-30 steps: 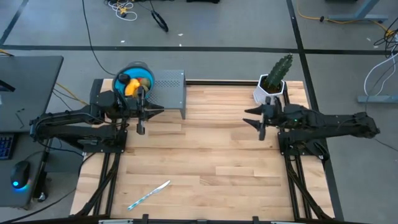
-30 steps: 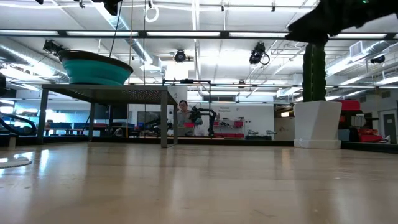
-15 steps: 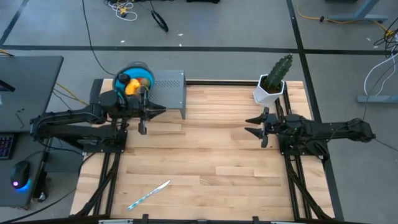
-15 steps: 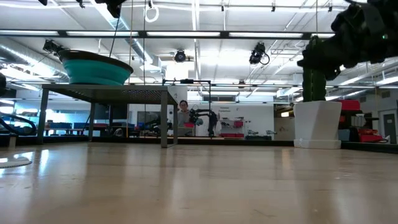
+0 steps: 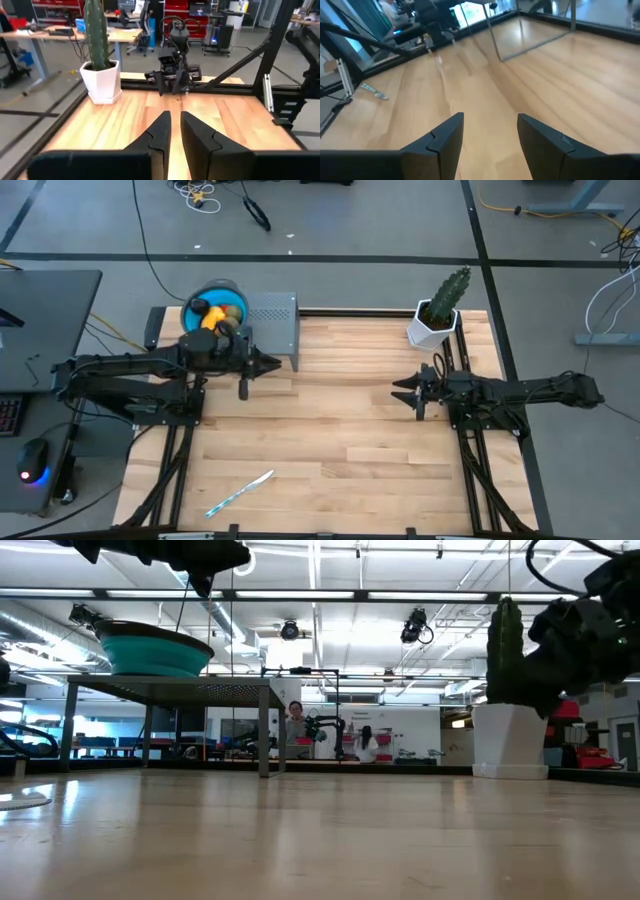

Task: Pick & Place Fruit
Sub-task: Put the blue knife on the shelf

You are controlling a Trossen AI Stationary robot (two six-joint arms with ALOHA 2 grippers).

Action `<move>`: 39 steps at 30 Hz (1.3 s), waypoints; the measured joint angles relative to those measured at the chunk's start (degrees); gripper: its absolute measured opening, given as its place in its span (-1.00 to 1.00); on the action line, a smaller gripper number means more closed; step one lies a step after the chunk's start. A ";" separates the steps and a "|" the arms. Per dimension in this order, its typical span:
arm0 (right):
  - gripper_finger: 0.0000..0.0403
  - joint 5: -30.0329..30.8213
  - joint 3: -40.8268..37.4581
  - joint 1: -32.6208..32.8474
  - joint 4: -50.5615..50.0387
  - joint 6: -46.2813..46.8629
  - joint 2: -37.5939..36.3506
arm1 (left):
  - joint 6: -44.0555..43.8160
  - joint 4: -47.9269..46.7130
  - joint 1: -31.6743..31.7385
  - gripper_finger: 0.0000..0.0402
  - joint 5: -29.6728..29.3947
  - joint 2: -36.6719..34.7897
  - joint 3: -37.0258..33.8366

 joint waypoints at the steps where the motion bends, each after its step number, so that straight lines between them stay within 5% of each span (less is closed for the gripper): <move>1: -0.04 -0.02 0.00 0.00 -0.29 0.66 -0.01 | -0.57 0.02 0.00 -0.75 0.08 -0.01 0.00; 11: -0.13 -8.63 0.02 0.02 14.97 0.05 -0.09 | -3.45 2.79 -2.89 -0.75 -0.92 -9.60 -5.74; 25: -0.88 -6.17 0.02 0.00 15.58 -5.84 -0.09 | -3.30 11.64 -3.06 -0.75 -5.54 -36.19 -24.05; 39: -0.94 -1.36 0.05 0.00 16.75 -11.16 -0.09 | 1.55 28.38 -3.02 -0.75 -9.68 -47.71 -34.01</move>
